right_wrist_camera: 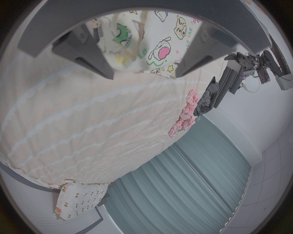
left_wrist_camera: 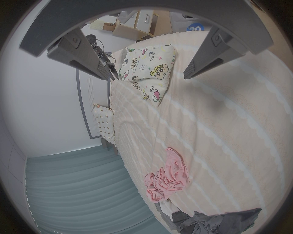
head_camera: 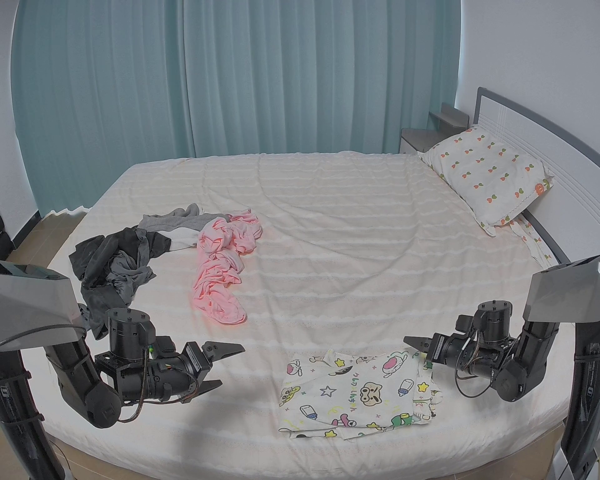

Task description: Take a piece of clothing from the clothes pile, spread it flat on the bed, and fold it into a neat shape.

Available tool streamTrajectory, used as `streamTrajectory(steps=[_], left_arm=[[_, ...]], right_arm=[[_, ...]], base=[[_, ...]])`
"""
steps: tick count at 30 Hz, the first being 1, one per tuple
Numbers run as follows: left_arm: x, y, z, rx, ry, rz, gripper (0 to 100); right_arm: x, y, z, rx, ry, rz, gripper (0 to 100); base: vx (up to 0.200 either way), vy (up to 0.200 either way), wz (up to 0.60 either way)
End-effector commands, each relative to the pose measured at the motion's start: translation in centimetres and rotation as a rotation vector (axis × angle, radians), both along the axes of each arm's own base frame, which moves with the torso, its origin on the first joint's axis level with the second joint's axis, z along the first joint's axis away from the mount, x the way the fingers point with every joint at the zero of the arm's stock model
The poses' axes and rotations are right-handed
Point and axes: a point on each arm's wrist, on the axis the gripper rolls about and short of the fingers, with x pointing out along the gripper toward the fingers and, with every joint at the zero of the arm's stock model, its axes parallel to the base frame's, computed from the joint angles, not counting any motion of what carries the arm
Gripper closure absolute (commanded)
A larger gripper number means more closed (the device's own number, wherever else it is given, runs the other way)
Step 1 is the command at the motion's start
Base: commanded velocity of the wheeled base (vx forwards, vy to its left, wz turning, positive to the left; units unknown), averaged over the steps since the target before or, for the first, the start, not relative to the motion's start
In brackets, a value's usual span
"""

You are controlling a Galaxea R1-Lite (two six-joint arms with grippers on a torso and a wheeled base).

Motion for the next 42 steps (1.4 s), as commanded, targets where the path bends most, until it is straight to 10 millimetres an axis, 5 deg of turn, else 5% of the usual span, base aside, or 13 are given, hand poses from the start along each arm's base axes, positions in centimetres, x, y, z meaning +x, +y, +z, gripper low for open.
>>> streamTrajectory(steps=[1,11,17,28,42], left_arm=[[0.0,0.0,0.0,0.001,0.001,0.001,0],[0.0,0.0,-0.1,0.001,0.002,0.001,0],[0.0,0.0,-0.1,0.001,0.002,0.000,0],[0.0,0.0,-0.1,0.002,0.001,-0.001,0],[0.0,0.0,-0.1,0.002,0.001,-0.001,0]], right_arm=[[-0.2,-1.2,1.0,0.002,-0.024,-0.038,0],[-5.8,0.0,4.3,0.020,-0.065,0.053,0],[-9.5,2.1,3.1,0.009,0.058,0.194,0],[-12.2,3.3,-0.7,-0.043,0.220,0.292,0],[-12.5,3.8,-1.1,-0.056,0.237,0.327,0]], base=[[0.000,0.000,0.00],[0.000,0.000,0.00],[0.000,0.000,0.00],[0.000,0.000,0.00],[0.000,0.000,0.00]])
